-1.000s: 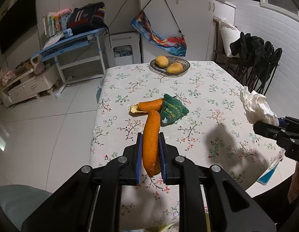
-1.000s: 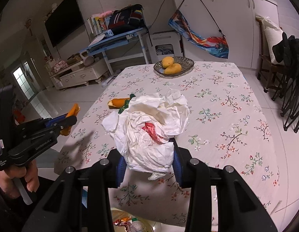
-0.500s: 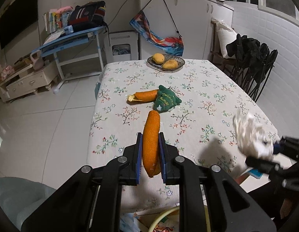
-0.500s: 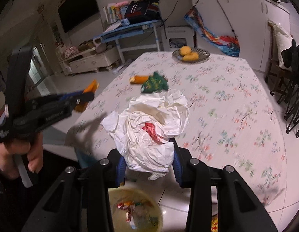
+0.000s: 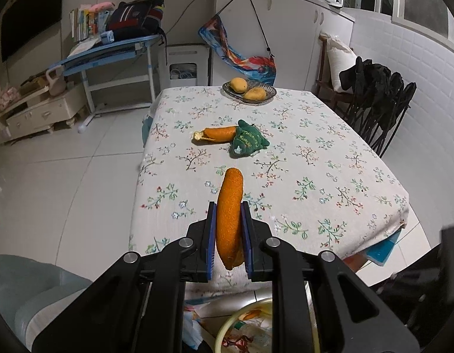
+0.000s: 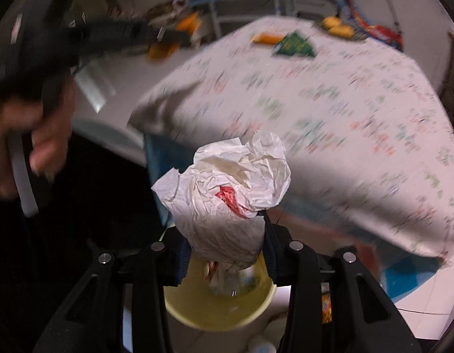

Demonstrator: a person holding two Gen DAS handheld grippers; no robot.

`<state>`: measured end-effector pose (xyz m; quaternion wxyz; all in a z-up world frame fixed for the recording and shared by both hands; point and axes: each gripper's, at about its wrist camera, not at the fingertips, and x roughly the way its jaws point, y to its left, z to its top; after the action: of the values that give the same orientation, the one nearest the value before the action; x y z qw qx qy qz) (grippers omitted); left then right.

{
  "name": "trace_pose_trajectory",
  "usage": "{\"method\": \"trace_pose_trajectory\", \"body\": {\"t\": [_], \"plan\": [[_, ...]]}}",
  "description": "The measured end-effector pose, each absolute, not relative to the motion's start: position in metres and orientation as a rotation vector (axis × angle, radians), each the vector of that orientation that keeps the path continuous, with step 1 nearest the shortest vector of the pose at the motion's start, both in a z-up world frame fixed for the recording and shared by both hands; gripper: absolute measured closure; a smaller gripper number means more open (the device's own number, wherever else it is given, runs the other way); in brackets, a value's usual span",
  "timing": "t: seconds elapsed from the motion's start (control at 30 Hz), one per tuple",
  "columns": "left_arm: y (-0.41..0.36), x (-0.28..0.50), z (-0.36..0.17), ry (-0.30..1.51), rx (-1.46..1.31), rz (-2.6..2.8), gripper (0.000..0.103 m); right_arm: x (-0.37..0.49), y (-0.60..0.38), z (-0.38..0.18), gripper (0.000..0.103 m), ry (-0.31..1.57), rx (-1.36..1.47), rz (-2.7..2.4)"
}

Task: Collect trash
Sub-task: 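Carry the white bag and the orange peel from the table to the basin, then open the right gripper to drop the bag while the left gripper releases the peel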

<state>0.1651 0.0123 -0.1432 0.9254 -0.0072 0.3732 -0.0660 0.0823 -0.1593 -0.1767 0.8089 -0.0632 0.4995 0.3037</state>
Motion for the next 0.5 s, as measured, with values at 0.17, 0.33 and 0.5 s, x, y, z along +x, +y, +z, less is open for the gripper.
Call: {"method": "trace_pose_trajectory", "body": {"t": [0.17, 0.33, 0.5], "plan": [[0.015, 0.156, -0.145, 0.771, -0.026, -0.142, 0.088, 0.062, -0.141, -0.199, 0.06, 1.158, -0.229, 0.705], [0.015, 0.143, -0.147, 0.776, -0.027, -0.146, 0.088, 0.053, -0.135, -0.208, 0.054, 1.2, -0.273, 0.719], [0.014, 0.133, -0.148, 0.781, -0.027, -0.157, 0.088, 0.053, -0.135, -0.208, 0.041, 1.214, -0.271, 0.712]]}}
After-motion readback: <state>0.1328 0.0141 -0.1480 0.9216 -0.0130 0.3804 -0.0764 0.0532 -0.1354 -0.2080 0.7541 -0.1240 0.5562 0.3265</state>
